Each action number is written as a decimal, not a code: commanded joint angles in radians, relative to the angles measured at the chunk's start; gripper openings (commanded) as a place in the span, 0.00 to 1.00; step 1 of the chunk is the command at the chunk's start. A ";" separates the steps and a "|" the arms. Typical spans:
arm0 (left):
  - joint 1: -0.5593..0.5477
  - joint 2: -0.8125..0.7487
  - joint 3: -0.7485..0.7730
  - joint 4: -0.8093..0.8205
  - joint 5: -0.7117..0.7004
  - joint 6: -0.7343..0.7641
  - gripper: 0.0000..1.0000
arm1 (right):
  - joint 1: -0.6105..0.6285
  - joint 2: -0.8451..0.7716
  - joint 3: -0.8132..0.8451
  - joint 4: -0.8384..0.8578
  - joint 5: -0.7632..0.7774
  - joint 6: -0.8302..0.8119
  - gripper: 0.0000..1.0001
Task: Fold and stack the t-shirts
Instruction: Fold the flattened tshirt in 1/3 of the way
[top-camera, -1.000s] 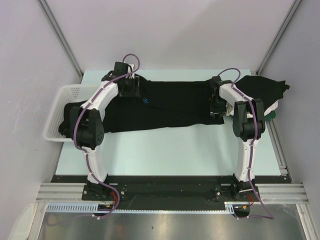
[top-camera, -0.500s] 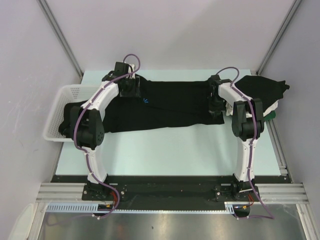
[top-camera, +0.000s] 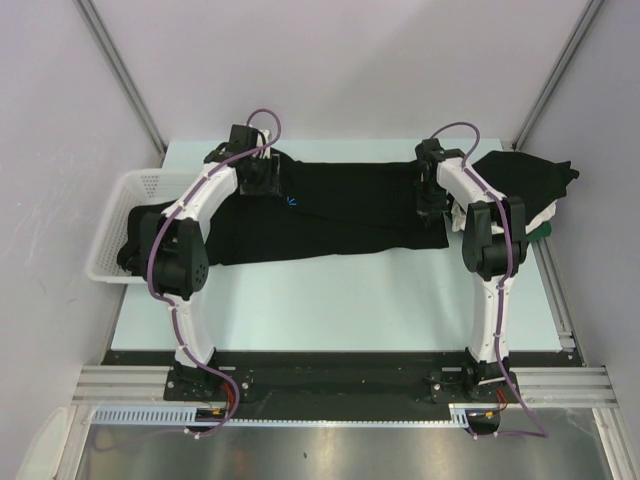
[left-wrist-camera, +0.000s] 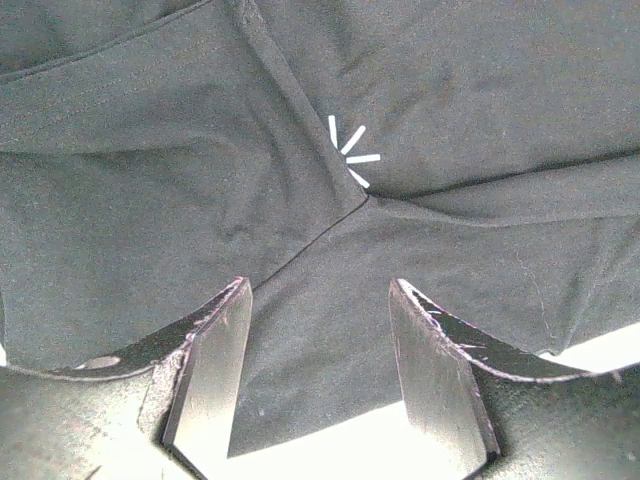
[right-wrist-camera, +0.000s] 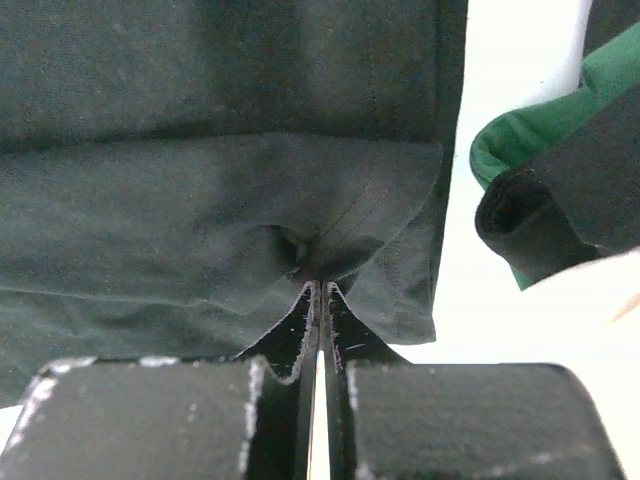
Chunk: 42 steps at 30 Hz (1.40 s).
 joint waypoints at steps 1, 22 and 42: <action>-0.008 -0.066 -0.007 0.015 0.000 0.004 0.63 | -0.005 -0.010 0.009 -0.010 0.022 -0.016 0.00; -0.011 -0.066 -0.015 0.009 0.012 0.020 0.63 | -0.004 -0.038 -0.111 0.018 0.022 0.000 0.29; -0.013 -0.066 0.002 -0.002 0.000 0.027 0.63 | -0.004 -0.023 -0.058 0.016 0.045 -0.017 0.00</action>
